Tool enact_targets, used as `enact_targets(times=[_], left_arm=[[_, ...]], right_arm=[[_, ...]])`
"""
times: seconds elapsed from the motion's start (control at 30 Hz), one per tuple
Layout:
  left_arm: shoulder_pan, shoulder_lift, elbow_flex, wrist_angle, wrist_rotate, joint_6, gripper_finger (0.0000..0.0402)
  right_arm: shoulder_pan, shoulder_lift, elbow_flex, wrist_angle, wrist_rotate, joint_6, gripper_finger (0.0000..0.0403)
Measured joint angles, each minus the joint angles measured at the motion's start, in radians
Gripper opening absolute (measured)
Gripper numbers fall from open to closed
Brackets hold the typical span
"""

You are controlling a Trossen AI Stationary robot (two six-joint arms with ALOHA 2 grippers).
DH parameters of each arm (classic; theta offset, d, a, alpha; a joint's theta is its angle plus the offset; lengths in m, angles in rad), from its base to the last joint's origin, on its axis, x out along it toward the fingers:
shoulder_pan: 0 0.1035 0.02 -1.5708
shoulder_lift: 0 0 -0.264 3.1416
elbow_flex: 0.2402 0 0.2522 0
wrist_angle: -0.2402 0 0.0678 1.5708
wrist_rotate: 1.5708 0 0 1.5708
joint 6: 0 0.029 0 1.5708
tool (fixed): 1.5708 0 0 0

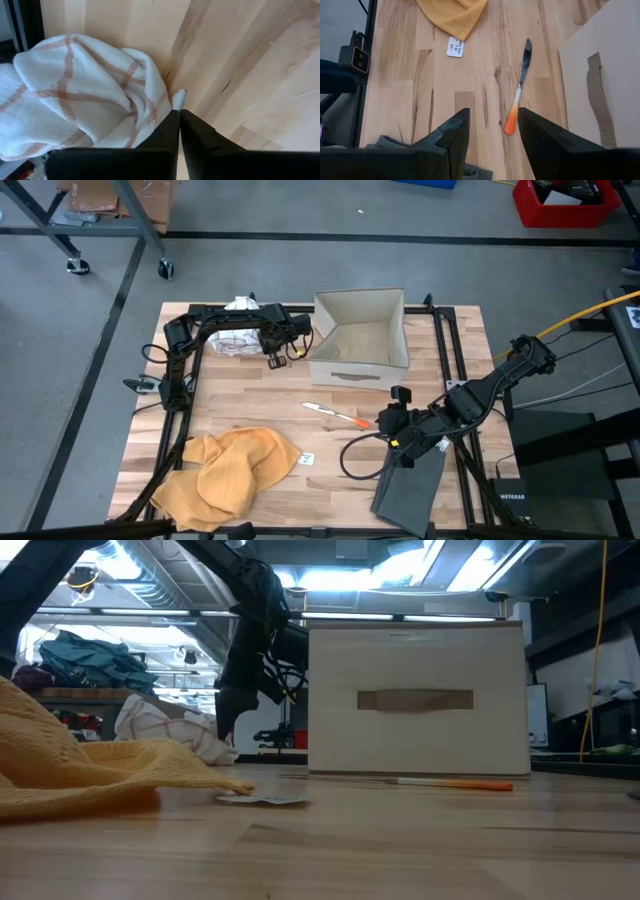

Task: Fold towel
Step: Fold the white kitchen towel

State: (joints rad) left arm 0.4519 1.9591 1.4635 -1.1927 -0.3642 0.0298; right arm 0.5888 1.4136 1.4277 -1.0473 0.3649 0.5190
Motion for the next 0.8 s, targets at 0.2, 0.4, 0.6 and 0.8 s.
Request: enact_targets(times=[0.2, 0.4, 0.6, 0.8], left_arm=[[-0.007, -0.001, 0.000, -0.011, 0.002, -0.031, 0.0001], [-0.014, -0.009, 0.000, -0.039, 0.002, -0.044, 0.0002], [-0.013, -0.009, 0.000, -0.020, 0.002, -0.026, 0.0003], [-0.011, -0.009, 0.000, -0.015, 0.002, -0.022, 0.0004]], right_arm=[[0.000, 0.000, 0.000, 0.000, 0.000, 0.000, 0.0172], [0.000, 0.000, 0.000, 0.000, 0.000, 0.000, 0.0172], [0.000, 0.000, 0.000, 0.003, 0.000, 0.000, 0.0172], [0.000, 0.000, 0.000, 0.003, 0.000, 0.000, 0.0172]])
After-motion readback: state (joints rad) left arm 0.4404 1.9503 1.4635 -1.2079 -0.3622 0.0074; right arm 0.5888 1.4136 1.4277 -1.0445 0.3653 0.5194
